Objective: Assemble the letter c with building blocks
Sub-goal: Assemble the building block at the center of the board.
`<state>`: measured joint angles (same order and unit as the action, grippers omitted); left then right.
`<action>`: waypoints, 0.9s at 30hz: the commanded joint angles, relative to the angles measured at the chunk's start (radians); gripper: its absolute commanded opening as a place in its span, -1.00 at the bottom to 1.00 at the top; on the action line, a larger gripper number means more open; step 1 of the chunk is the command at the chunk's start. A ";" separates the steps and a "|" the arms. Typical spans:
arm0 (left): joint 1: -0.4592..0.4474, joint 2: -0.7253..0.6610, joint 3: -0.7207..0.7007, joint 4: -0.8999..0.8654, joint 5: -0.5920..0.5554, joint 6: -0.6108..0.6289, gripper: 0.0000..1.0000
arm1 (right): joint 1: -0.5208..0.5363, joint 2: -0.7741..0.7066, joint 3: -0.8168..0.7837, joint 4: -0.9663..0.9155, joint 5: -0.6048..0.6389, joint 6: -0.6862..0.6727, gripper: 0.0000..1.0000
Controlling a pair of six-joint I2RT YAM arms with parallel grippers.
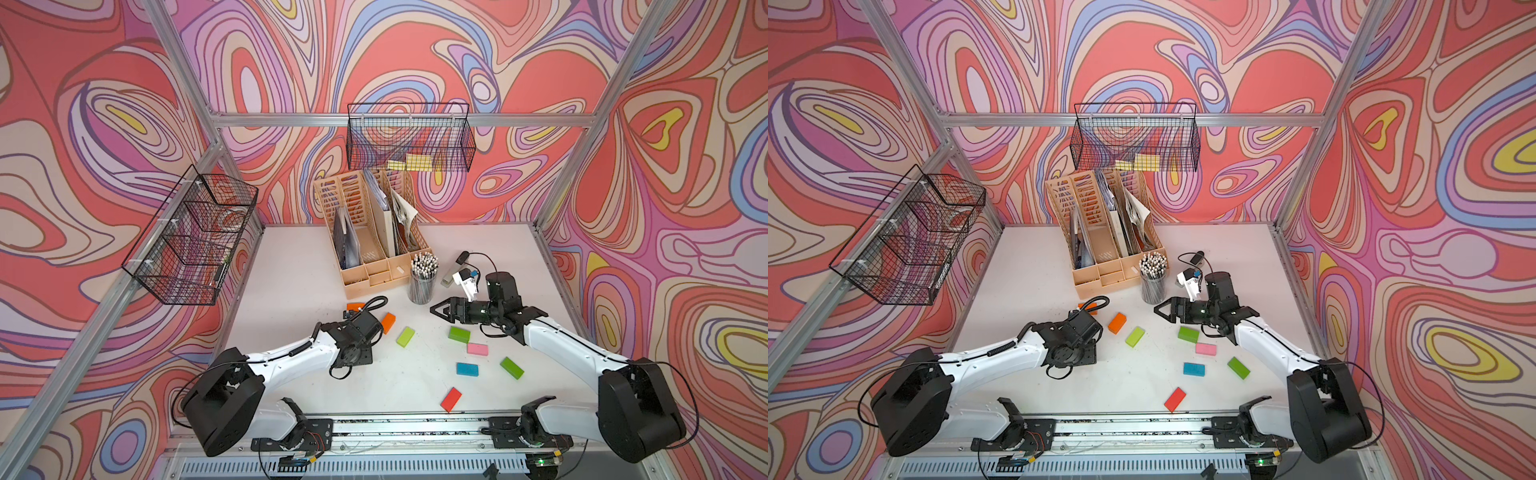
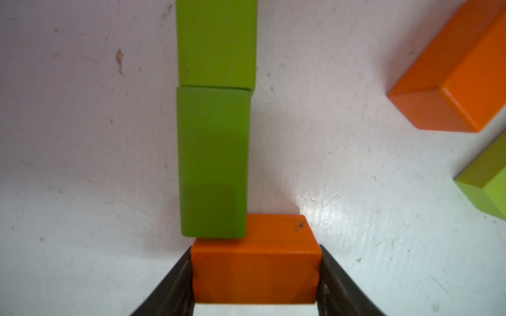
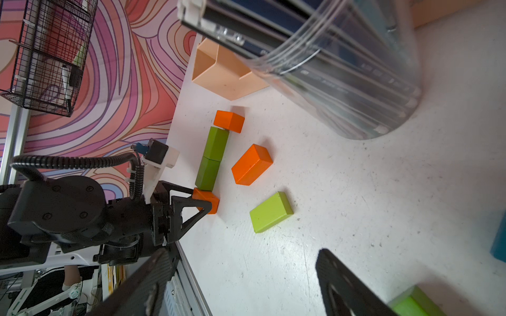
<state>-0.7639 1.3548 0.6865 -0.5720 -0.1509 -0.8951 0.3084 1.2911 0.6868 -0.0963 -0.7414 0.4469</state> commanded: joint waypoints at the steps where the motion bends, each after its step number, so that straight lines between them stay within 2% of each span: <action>1: 0.006 0.010 0.005 -0.015 -0.013 -0.027 0.29 | 0.003 -0.014 -0.013 0.007 -0.003 -0.008 0.75; 11: 0.005 -0.033 0.008 -0.082 -0.046 -0.042 0.34 | 0.002 -0.014 -0.013 0.004 0.000 -0.010 0.75; 23: 0.006 0.010 0.027 -0.073 -0.037 -0.030 0.38 | 0.003 -0.015 -0.011 0.003 0.000 -0.009 0.75; 27: 0.007 -0.002 0.028 -0.075 -0.054 -0.031 0.25 | 0.003 -0.018 -0.013 0.003 0.000 -0.010 0.75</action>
<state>-0.7639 1.3575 0.6888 -0.6044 -0.1696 -0.9104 0.3084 1.2911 0.6868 -0.0967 -0.7414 0.4465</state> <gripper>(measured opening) 0.653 0.877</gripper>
